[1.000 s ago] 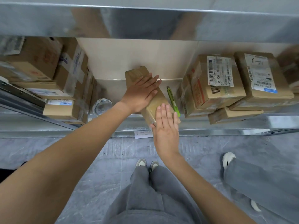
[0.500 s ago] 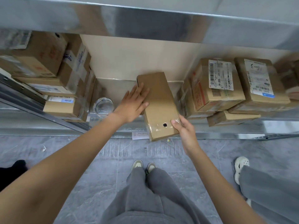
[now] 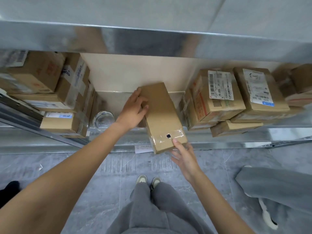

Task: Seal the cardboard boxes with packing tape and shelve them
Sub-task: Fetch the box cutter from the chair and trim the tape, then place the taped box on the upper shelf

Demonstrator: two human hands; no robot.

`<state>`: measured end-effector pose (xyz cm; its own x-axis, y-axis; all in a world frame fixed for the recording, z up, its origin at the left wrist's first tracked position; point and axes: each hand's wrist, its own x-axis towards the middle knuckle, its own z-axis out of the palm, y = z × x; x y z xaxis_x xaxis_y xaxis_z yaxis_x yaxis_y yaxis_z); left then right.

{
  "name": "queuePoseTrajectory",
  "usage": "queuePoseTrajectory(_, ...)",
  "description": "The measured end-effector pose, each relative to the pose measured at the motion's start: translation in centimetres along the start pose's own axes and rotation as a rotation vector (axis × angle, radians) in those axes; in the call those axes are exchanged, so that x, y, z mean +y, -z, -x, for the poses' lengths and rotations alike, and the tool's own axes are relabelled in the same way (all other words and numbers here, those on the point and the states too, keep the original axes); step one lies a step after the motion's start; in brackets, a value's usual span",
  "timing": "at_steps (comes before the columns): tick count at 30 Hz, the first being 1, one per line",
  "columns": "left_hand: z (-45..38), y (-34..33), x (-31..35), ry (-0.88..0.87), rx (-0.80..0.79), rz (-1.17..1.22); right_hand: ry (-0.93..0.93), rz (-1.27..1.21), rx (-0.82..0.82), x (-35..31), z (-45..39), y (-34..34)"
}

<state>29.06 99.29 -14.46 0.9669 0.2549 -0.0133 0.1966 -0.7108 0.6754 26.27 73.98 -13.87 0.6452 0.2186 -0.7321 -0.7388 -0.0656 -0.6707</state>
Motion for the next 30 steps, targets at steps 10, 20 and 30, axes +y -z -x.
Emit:
queuePoseTrajectory(10, 0.6, 4.0, 1.9, 0.448, 0.086, 0.384, 0.150, 0.021, 0.043, -4.4, 2.7, 1.8)
queuePoseTrajectory(20, 8.3, 14.8, 8.1, 0.561, -0.064, 0.632, 0.329, 0.169, 0.115, -10.5, 10.2, 1.5)
queuePoseTrajectory(30, 18.5, 24.8, 11.9, 0.419, -0.139, 0.781, 0.518, 0.431, -0.049, -14.4, 20.3, -0.2)
